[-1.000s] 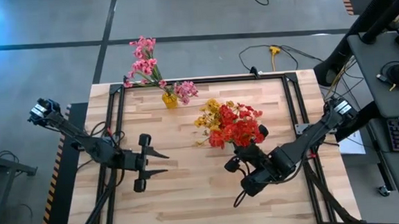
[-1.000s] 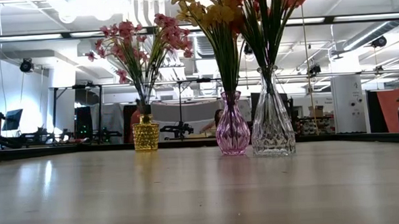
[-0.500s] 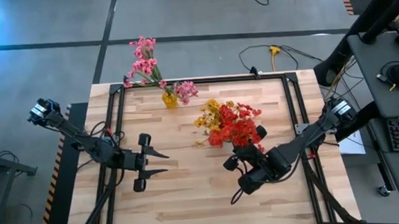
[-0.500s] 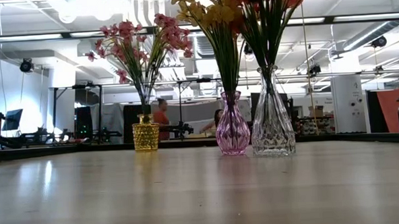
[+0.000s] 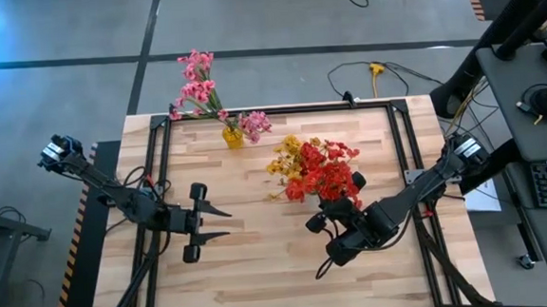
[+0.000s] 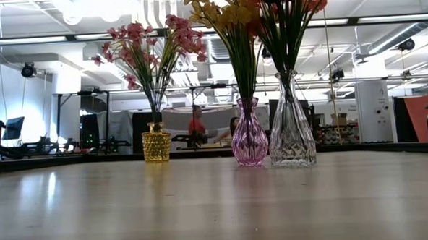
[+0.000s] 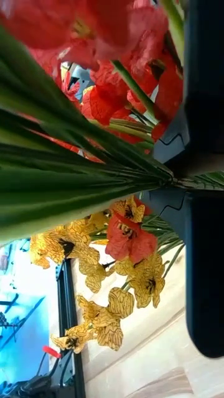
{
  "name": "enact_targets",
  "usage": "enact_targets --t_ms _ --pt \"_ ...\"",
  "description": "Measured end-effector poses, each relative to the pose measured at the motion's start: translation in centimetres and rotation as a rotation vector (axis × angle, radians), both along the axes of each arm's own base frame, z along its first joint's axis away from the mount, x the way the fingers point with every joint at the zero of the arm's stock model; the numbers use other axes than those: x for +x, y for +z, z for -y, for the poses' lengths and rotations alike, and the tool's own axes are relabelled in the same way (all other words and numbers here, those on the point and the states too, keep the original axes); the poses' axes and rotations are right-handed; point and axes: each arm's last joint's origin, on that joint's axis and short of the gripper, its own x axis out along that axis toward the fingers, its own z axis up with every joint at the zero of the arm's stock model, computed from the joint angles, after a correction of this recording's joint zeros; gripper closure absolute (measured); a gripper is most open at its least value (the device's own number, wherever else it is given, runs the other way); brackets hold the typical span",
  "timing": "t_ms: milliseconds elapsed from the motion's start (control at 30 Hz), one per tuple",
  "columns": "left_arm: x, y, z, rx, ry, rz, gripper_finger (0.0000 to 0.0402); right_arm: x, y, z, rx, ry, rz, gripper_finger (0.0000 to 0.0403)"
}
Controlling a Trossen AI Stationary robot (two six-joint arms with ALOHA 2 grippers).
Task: Sort flowers into vase by color
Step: Put the red flowers into the transparent vase
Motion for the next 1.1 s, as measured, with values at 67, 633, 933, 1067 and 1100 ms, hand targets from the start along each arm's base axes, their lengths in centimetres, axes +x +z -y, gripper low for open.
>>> enact_targets --t_ms 67,633,933,1067,1100 --pt "0.0 0.0 0.0 0.0 0.0 0.0 0.0231 0.0 0.0 0.0 0.0 0.0 0.0 0.039" --pt "0.0 0.0 0.0 0.0 0.0 0.0 0.0231 -0.1 -1.3 0.0 0.015 0.004 0.009 0.039" --pt "0.0 0.0 0.0 0.0 0.0 0.0 0.0231 0.1 -1.6 0.4 0.043 0.007 -0.009 0.039" --pt "0.0 0.0 0.0 0.0 0.0 -0.001 0.0231 0.2 -1.6 0.5 0.046 0.005 -0.013 0.039" --pt "0.0 0.0 0.0 0.0 0.0 0.0 0.0231 0.2 -1.6 0.5 0.046 0.005 -0.013 0.039"
